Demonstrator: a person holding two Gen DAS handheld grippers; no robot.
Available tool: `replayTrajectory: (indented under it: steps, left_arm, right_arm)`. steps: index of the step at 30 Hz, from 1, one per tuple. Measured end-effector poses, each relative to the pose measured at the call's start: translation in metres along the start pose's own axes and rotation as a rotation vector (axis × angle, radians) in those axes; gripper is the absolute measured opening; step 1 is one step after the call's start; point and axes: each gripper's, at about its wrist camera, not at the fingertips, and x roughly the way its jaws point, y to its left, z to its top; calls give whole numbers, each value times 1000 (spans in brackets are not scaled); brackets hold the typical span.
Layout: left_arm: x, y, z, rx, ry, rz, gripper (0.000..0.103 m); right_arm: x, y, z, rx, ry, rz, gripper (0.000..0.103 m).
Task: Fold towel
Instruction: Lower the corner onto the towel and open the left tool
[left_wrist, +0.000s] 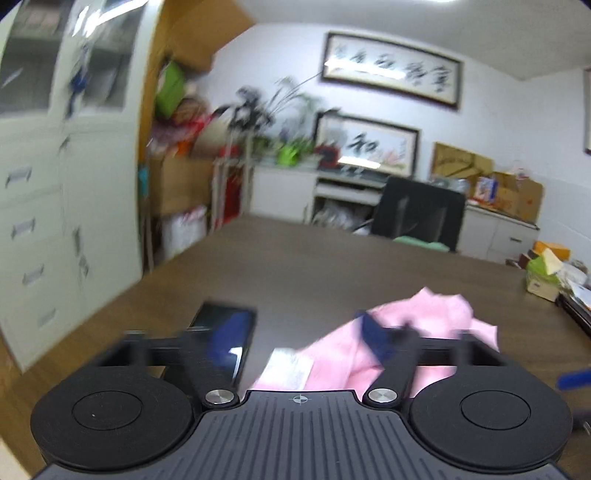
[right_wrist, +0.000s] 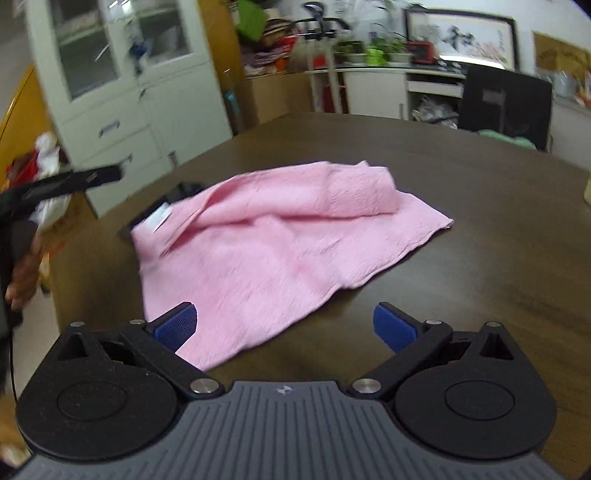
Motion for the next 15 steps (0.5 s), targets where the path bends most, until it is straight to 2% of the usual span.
replayTrajectory:
  steps: [2,4,7,8,11,14,15]
  left_arm:
    - [13,-19,1,69,25,-73,87]
    - [29,-29,-3,98,77,-90,87]
    - [55,-41,-9,117,159,-117,88]
    - [63,-42,-13,117,179,-127,88]
    - [77,-43,-16,115,211,-127,93]
    - [83,-40,-24,117,234,-114,96]
    - [83,-40,-24,119,237,-115,97]
  right_arm:
    - [25,-8,9,-9,11,-50,102]
    - [46,-15,16,-30,24,-82,102]
    - [75,-12,21,-107,24,-34,102]
    - [85,-6,25,-170,29,-1,102]
    - [101,3,35,-251,72,76,102]
    - [125,9,42,-290,160,63,103]
    - [128,12,40,-324,178,29,103]
